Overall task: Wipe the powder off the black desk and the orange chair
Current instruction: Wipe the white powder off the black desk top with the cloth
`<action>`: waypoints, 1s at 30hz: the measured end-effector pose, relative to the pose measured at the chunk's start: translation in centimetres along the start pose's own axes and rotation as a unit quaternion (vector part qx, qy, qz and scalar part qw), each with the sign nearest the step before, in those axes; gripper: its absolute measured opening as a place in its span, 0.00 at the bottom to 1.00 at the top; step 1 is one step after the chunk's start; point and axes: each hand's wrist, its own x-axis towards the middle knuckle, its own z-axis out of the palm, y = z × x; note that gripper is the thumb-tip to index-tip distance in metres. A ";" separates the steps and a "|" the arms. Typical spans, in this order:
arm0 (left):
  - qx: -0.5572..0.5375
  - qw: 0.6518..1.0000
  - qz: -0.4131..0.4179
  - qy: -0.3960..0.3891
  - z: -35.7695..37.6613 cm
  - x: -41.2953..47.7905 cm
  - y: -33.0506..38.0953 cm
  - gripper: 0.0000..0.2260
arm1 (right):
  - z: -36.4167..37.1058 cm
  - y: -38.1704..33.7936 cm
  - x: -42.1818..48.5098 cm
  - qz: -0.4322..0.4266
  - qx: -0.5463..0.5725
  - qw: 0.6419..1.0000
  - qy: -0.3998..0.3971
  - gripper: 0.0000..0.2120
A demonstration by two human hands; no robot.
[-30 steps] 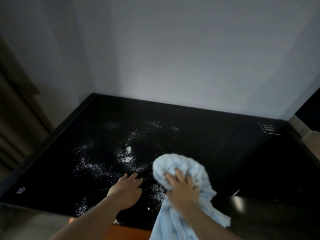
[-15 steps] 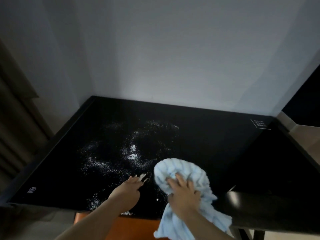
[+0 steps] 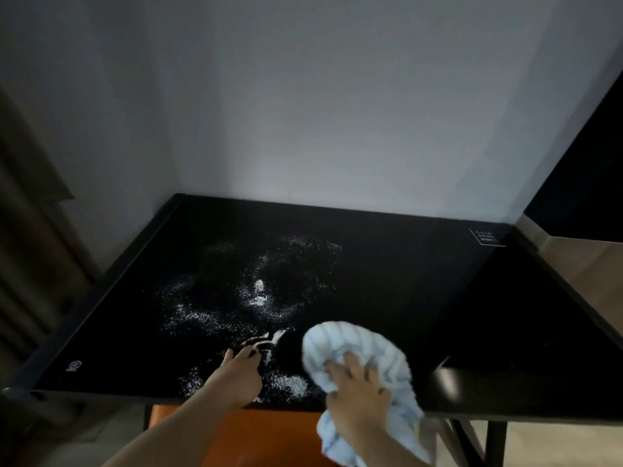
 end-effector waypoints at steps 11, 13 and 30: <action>-0.060 0.998 -0.011 0.023 0.7 -2.8 1.4 0.23 | -3.5 5.7 0.0 0.034 0.014 0.997 0.062 0.25; -0.067 0.997 -0.022 0.029 0.9 -3.6 1.4 0.22 | -3.2 6.5 -0.3 0.081 -0.007 0.997 0.012 0.29; -0.090 0.988 -0.084 0.090 1.8 -5.1 -7.8 0.30 | 1.7 -4.5 -2.1 -0.023 -0.018 1.000 -0.007 0.26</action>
